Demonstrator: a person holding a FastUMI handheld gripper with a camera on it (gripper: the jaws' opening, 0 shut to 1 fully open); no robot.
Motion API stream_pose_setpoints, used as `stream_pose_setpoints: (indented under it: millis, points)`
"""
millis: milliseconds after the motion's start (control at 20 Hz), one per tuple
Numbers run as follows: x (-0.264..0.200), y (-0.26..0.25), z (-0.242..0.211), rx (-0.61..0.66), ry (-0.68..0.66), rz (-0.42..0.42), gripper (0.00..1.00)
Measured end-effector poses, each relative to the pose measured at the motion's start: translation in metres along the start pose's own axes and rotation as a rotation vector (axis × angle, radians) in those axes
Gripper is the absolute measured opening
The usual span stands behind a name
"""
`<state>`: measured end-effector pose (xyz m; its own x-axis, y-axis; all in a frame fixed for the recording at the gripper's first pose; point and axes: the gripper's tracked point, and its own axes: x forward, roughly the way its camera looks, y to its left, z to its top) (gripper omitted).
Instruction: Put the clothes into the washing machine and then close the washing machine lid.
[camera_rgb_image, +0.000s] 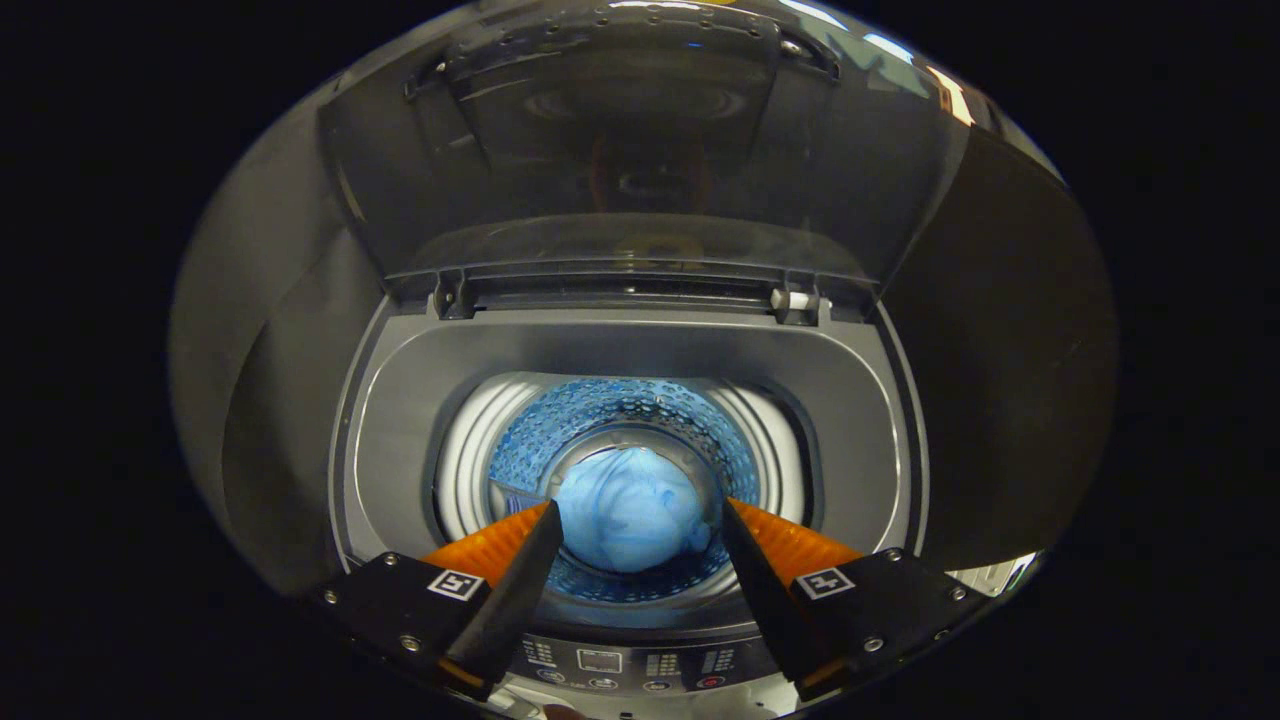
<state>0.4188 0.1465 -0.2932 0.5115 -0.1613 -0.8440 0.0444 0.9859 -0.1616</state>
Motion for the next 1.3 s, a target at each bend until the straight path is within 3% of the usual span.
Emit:
stream_pose_setpoints:
  millis: [350,900,1150,1300]
  points:
    - [-0.047,-0.006,0.047,0.002,-0.136,-0.059,0.98]
    - [-0.18,-0.038,0.199,0.113,-0.466,-0.124,0.97]
    - [-0.192,-0.044,0.258,0.124,-0.52,-0.118,0.97]
    - [-0.176,-0.042,0.281,0.114,-0.506,-0.102,0.97]
